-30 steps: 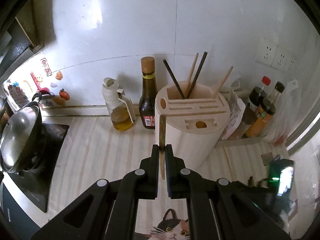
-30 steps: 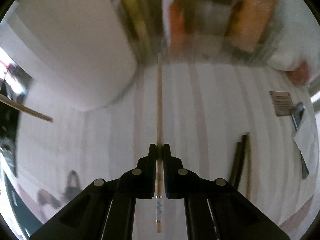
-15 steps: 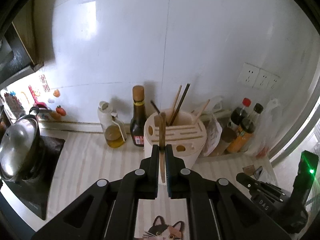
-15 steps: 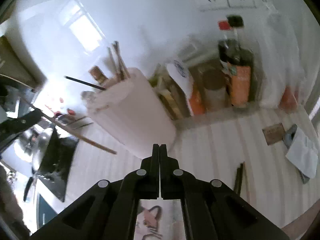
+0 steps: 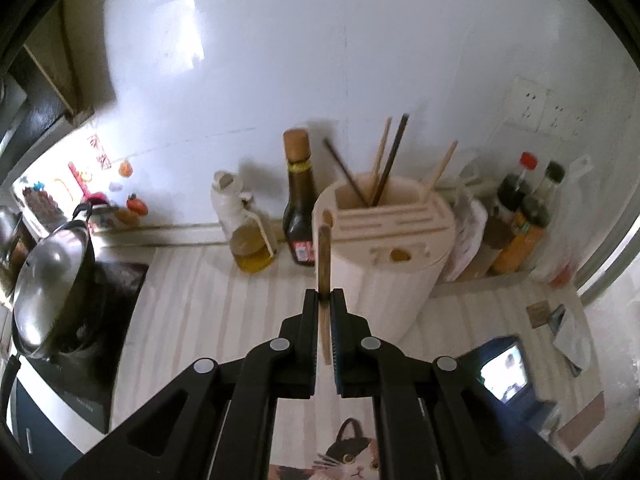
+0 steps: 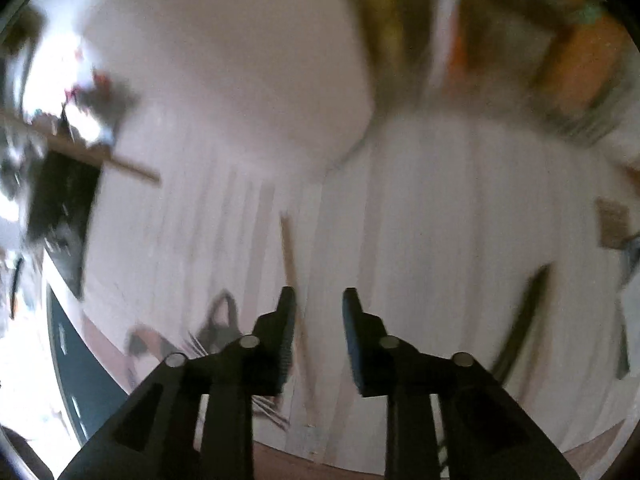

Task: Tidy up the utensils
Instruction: 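Raise both held wooden chopsticks over the white holder and insert them into its slots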

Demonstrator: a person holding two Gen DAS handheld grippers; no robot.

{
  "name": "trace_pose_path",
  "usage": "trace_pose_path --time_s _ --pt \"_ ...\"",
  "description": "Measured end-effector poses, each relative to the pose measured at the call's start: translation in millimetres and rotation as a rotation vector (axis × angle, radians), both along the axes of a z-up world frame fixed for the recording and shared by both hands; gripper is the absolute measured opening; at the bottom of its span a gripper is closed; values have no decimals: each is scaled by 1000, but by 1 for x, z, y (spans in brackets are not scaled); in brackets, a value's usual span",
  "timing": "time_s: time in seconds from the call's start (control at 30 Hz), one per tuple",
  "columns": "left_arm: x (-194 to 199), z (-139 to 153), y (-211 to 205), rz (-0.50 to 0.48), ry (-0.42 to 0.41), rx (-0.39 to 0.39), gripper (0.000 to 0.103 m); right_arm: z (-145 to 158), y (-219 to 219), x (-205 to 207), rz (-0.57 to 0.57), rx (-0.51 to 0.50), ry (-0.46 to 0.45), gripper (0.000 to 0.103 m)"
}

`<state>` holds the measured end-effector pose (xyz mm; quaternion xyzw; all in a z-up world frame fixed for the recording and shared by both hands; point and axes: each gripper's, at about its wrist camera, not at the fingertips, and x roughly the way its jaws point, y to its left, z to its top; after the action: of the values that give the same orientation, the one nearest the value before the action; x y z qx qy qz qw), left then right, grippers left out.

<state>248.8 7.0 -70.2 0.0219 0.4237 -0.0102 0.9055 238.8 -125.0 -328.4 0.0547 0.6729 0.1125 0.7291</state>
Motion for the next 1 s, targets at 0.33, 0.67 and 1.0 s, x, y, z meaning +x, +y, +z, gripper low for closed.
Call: trace_pose_path --time_s 0.33,0.67,1.0 --pt "-3 -7 22 63 7 24 3 -16 82 -24 220 -247 -48 13" --pt "-8 2 20 66 -11 8 3 40 0 -27 -44 -104 -282 6" --pt "-15 55 8 -6 -82 -67 3 185 -51 -49 -273 89 -659 6"
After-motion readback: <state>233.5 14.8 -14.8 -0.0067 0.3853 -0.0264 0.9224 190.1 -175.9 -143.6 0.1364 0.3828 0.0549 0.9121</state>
